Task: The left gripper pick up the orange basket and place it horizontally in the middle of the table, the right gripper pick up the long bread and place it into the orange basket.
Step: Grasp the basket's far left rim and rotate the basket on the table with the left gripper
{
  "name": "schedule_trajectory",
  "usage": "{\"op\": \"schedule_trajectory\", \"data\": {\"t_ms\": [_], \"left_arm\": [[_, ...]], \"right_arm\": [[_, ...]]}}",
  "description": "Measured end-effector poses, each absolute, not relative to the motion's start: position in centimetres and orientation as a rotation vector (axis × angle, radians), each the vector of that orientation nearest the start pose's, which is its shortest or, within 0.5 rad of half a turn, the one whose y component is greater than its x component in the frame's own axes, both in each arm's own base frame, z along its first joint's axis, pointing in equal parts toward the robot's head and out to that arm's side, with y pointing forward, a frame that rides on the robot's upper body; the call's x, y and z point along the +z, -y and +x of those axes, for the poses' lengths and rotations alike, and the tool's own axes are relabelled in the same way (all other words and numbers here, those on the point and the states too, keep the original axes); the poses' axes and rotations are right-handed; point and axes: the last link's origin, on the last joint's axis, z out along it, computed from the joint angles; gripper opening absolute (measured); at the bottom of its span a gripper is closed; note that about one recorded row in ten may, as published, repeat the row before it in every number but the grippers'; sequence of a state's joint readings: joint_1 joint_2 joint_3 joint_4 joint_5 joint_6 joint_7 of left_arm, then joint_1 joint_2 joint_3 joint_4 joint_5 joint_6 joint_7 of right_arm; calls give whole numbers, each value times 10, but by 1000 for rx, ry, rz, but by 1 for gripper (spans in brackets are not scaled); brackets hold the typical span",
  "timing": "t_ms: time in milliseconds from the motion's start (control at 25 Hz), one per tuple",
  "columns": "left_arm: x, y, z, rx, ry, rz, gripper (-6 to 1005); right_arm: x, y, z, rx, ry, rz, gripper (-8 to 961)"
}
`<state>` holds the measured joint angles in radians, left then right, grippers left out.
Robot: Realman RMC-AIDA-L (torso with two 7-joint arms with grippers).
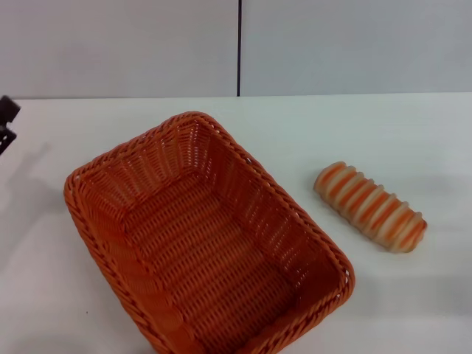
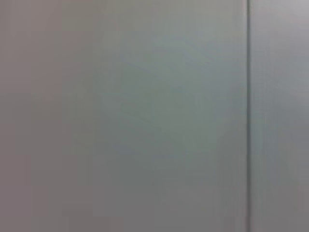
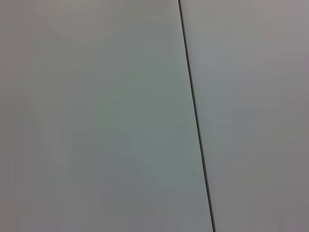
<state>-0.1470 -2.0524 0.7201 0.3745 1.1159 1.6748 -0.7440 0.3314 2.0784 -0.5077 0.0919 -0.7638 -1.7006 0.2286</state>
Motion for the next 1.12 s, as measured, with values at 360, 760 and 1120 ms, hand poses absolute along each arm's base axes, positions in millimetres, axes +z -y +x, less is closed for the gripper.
{"op": "schedule_trajectory", "data": {"t_ms": [360,760,1120], "left_arm": [[115,-284,-287,-895,515,-2261,816],[121,-309,-227,-464,492,-2476,813],[89,-321,-202,-49,444,-2605,810]], "right_arm": [[43,-254,348,888,-365,-1271,617],[43,-255,348,889,-365,-1271,616],[43,-258,346,895,-362,-1276,616]]}}
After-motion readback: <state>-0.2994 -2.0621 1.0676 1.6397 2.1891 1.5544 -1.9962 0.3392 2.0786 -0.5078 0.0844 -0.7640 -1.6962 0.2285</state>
